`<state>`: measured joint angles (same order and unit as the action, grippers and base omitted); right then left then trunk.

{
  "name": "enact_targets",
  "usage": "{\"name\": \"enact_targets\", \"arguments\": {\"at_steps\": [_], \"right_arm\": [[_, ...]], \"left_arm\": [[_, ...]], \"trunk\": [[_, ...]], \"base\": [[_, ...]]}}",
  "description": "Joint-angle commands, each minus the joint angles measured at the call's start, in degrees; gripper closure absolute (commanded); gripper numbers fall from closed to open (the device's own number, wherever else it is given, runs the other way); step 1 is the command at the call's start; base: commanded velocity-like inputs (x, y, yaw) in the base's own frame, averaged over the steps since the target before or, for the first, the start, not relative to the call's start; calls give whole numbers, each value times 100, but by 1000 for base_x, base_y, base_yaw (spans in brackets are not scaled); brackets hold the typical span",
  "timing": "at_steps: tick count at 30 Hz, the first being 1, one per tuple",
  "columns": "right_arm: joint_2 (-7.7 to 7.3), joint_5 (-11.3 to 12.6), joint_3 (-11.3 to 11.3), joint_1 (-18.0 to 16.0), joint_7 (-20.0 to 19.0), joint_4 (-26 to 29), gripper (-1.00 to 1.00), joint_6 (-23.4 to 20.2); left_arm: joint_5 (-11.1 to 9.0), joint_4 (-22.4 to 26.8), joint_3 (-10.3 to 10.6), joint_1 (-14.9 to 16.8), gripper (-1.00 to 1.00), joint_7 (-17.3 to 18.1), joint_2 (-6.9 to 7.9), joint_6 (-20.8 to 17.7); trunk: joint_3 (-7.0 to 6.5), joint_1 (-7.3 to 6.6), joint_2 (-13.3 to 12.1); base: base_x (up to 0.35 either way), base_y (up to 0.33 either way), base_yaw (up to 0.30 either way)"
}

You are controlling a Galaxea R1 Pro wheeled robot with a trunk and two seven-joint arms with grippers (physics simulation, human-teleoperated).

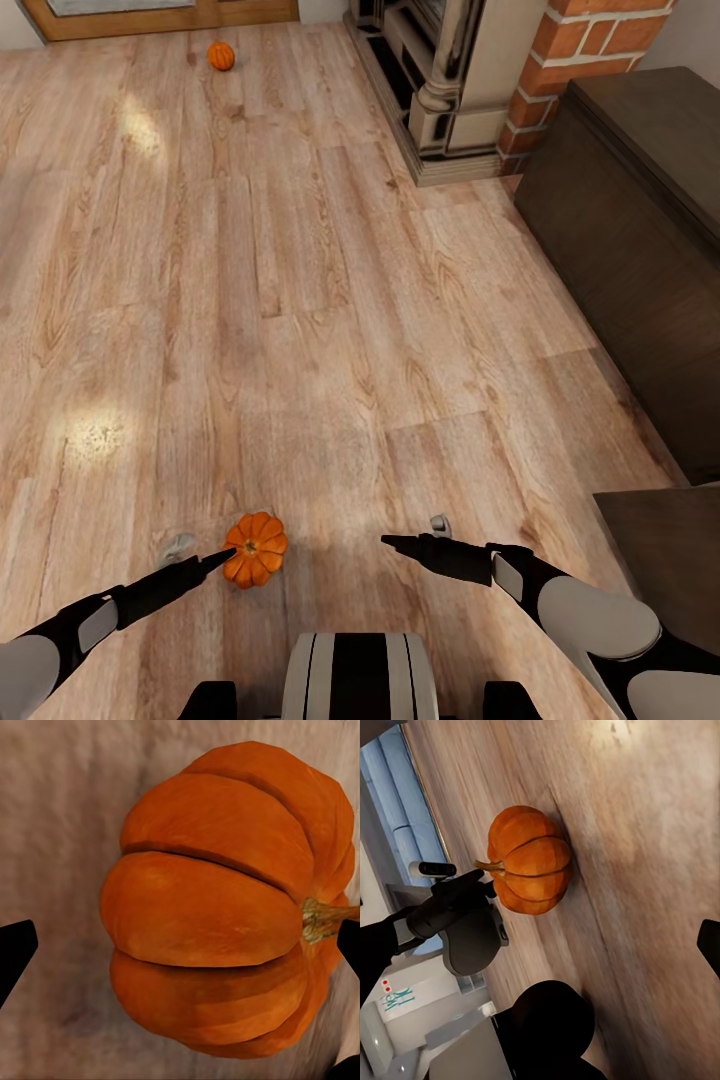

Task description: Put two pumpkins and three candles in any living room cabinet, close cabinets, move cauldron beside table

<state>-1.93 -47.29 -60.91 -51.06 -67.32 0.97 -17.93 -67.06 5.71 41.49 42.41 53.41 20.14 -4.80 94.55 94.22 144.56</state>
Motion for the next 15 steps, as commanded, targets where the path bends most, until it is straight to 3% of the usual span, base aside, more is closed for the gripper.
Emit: {"name": "enact_targets", "arguments": {"at_steps": [1, 15], "right_arm": [[0, 0, 0, 0, 0, 0, -100, 0], [2, 0, 0, 0, 0, 0, -100, 0]], "left_arm": [[0, 0, 0, 2, -100, 1, -1, 7], [0, 0, 0, 3, -100, 3, -9, 23]], "trunk": [[0, 0, 0], [0, 0, 0]], "base": [[0, 0, 0], [13, -35, 0]]}}
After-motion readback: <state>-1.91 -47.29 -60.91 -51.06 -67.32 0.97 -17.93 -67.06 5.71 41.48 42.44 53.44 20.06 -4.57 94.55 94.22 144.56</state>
